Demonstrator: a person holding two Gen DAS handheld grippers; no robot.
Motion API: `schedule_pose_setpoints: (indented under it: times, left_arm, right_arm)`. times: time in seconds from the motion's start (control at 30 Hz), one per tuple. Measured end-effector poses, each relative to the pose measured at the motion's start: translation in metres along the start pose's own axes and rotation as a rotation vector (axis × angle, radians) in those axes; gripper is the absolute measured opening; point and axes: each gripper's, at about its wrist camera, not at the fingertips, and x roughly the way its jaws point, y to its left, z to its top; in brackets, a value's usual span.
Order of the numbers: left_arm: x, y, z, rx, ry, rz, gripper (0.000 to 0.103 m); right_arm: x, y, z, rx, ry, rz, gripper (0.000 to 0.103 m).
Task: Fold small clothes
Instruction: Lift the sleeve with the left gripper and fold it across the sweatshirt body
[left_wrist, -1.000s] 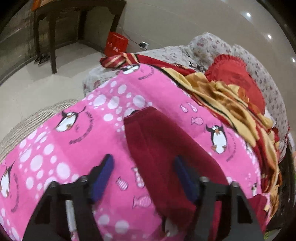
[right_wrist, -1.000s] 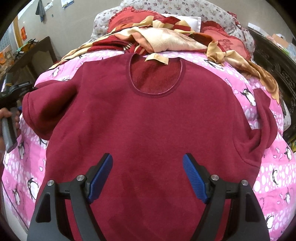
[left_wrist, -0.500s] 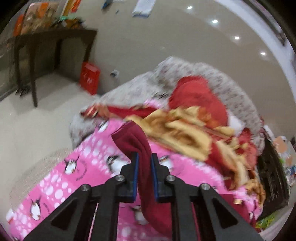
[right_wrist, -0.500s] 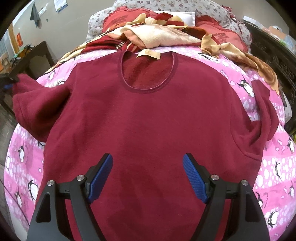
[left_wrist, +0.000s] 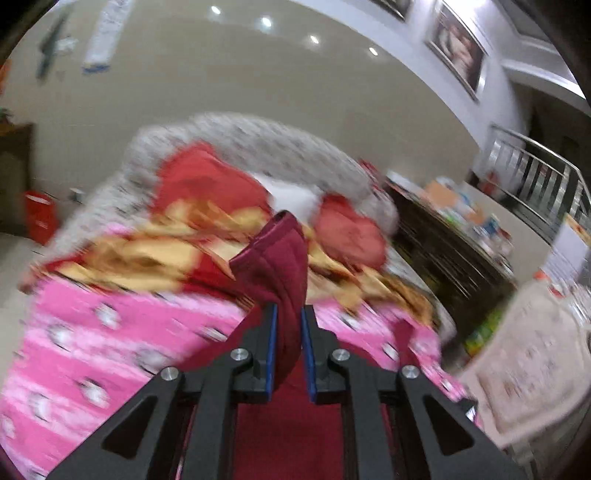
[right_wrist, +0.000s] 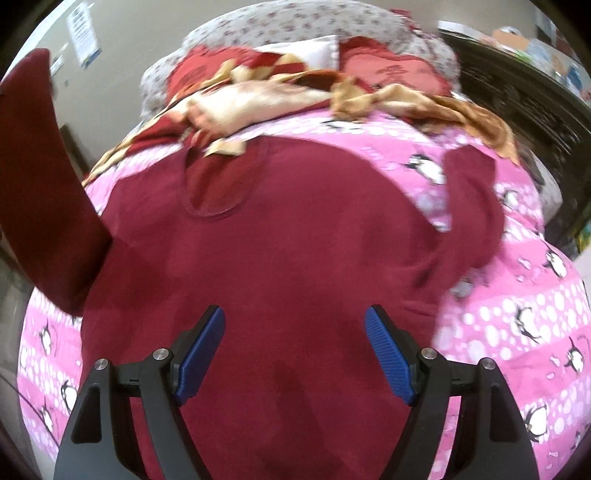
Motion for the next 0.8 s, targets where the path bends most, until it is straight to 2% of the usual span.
schedule_pose_setpoints:
  times: [0.1,0.2,0.27,0.3,0.4,0.47,0.5,0.57,0.63,0.7,0.8]
  left_arm:
    - [0.051,-0.036,-0.050,0.019,0.109,-0.030,0.013]
    - [0.092,-0.060,-0.101,0.075,0.189,-0.018,0.014]
    - [0.124,-0.072,-0.143,0.100,0.278,-0.019,0.015]
    - [0.132,-0.076,-0.153,0.102,0.303,-0.019,0.016]
    - [0.146,-0.074,-0.181,0.110,0.375,-0.005,0.033]
    - [0.135,-0.071,-0.184,0.124,0.365,0.001,0.050]
    - [0.125,-0.069,-0.182,0.128,0.349,0.003,0.054]
    - [0.096,-0.056,-0.173,0.141,0.276,0.028,0.074]
    - [0.071,-0.040,-0.165,0.166,0.184,0.095,0.087]
    - [0.055,-0.021,-0.159,0.191,0.117,0.185,0.088]
    - [0.051,0.012,-0.157,0.196,0.117,0.315,0.088]
  right_arm:
    - [-0.004,-0.024,0.000,0.052,-0.005,-0.009,0.093]
    - [-0.009,-0.049,-0.002,0.096,-0.014,-0.031,0.093]
    - [-0.010,-0.063,-0.003,0.121,-0.014,-0.042,0.093]
    - [-0.012,-0.070,-0.003,0.134,-0.013,-0.050,0.093]
    - [-0.016,-0.086,-0.006,0.169,-0.017,-0.055,0.093]
    - [-0.017,-0.090,-0.006,0.176,-0.021,-0.050,0.093]
    - [-0.018,-0.091,-0.006,0.174,-0.024,-0.042,0.093]
    - [-0.018,-0.088,-0.005,0.156,-0.030,-0.015,0.093]
    - [-0.018,-0.082,-0.005,0.134,-0.037,0.014,0.093]
    - [-0.015,-0.074,-0.004,0.111,-0.039,0.042,0.093]
    - [-0.006,-0.059,-0.002,0.071,-0.022,0.075,0.093]
